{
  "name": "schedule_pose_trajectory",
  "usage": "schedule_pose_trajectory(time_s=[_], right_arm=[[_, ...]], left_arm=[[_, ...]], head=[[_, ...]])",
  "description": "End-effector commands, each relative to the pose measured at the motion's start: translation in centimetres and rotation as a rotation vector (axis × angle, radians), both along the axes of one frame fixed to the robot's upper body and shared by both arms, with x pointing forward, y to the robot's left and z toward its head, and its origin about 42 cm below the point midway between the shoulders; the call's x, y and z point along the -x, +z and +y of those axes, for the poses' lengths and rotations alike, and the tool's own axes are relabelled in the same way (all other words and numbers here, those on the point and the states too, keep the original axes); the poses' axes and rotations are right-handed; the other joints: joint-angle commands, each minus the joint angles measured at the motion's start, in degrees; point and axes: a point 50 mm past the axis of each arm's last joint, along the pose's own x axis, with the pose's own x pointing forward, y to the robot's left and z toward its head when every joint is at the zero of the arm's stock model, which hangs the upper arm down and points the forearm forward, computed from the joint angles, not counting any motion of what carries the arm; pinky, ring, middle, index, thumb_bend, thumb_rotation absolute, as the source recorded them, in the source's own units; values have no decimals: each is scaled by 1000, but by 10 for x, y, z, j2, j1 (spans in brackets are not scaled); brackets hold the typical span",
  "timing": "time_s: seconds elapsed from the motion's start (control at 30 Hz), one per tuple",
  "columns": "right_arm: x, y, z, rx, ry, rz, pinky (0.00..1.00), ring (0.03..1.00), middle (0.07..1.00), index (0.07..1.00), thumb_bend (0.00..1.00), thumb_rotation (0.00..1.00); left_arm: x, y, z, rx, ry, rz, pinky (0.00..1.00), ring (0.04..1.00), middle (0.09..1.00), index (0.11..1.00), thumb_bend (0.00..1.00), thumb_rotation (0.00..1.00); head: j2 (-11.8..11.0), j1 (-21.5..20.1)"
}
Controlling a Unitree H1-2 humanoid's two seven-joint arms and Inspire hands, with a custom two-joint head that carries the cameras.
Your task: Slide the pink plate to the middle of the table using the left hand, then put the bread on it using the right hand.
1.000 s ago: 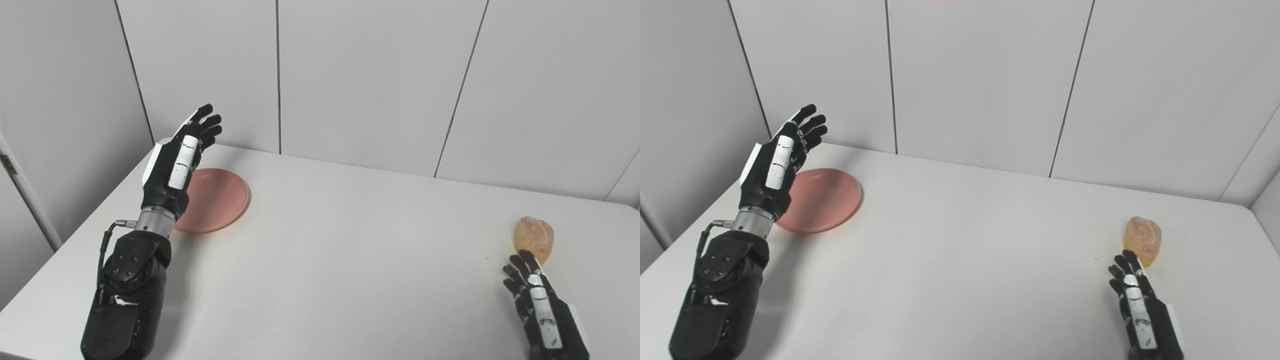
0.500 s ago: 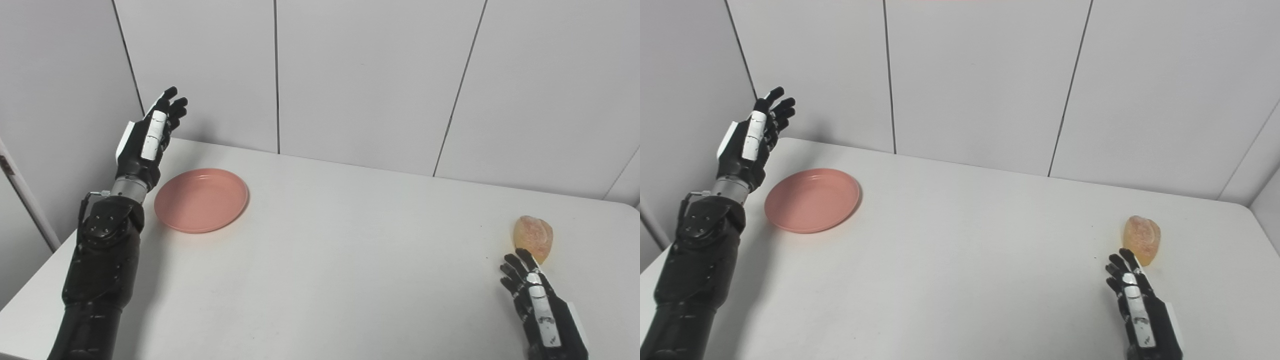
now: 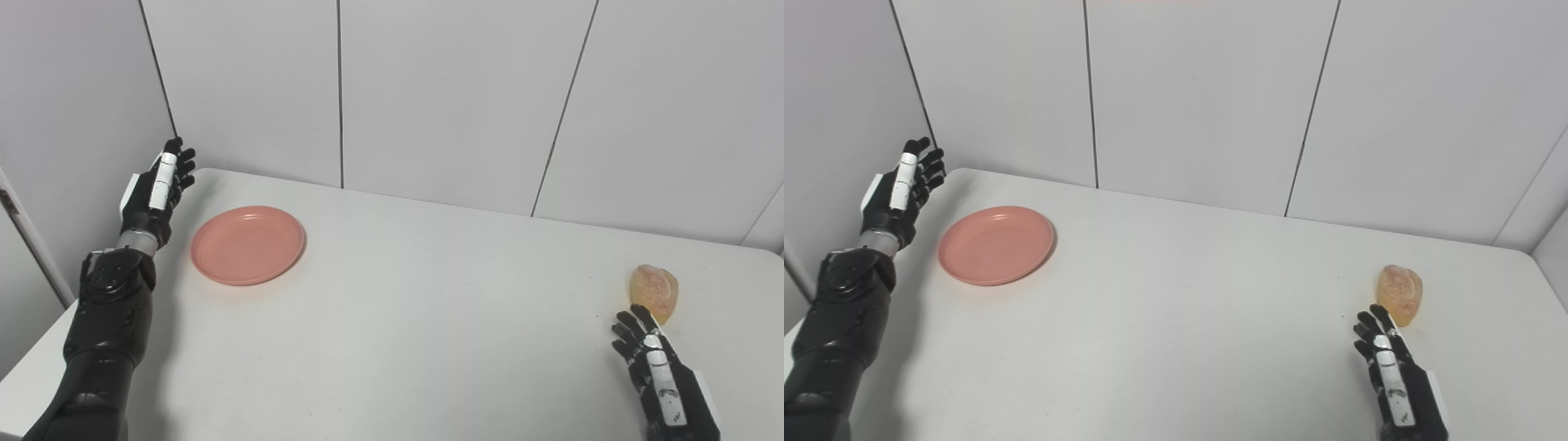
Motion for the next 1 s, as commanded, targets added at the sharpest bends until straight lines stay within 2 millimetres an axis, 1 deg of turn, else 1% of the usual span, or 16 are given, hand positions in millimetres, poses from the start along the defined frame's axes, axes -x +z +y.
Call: schedule_pose_trajectory(time_s=[0.0,0.1,0.23,0.27,0.3,0.4,0.47,0.5,0.63,0.7,0.73,0.8,0.83,0.93,0.97], right_arm=[[11,-15,6,-34,0,22,933,915,904,917,682,795],[12,-15,6,-26,2,19,923,911,903,914,680,800],[13,-14,6,-22,2,16,920,911,902,916,668,811],[13,-14,7,-22,-1,17,917,909,900,914,671,808],[14,-13,7,-21,-2,18,910,904,897,912,678,804],[14,-13,6,-21,-2,18,902,899,892,906,691,798],[15,-13,6,-17,-2,16,902,901,895,906,687,802],[15,-13,6,-18,-2,16,907,905,899,909,686,803],[15,-13,6,-27,3,16,917,909,902,913,682,801],[15,-14,6,-26,3,16,917,909,900,909,687,799],[16,-14,6,-24,1,16,913,906,897,906,683,799],[17,-14,6,-23,-1,16,909,903,895,903,680,800],[17,-14,6,-20,-2,17,906,902,895,903,684,801],[17,-13,7,-16,-3,17,897,898,892,902,692,801],[16,-13,7,-17,-3,18,899,898,892,904,689,799]], left_arm=[[-11,38,13,-58,6,-109,946,926,913,953,813,910],[-11,26,18,-31,15,-95,955,904,907,957,842,860],[-8,8,22,-22,27,-58,977,938,912,959,837,856],[-8,3,22,2,31,-52,989,946,920,967,821,856],[-8,-1,22,18,34,-49,996,950,920,969,776,838],[-7,-11,21,33,34,-27,1000,953,916,990,739,829],[-8,-16,21,64,42,-10,1000,962,925,994,755,810],[-9,-17,20,68,49,-1,1000,962,928,989,780,816],[-10,-21,19,36,55,30,982,959,935,981,821,844],[-10,-24,18,19,54,45,976,958,939,974,825,852],[-10,-26,18,12,54,55,978,959,941,987,820,860],[-10,-29,19,-13,55,76,976,959,941,995,829,864],[-9,-29,19,-25,52,85,973,957,942,998,862,861],[-10,-30,18,-42,44,92,972,954,942,993,908,847],[-11,-29,17,-39,37,92,968,956,942,989,898,844]], head=[[1,0],[2,-1],[6,-7],[7,-8],[7,-8],[9,-9],[12,-11],[12,-11],[13,-13],[13,-13],[14,-15],[15,-15],[16,-16],[17,-17],[17,-17]])
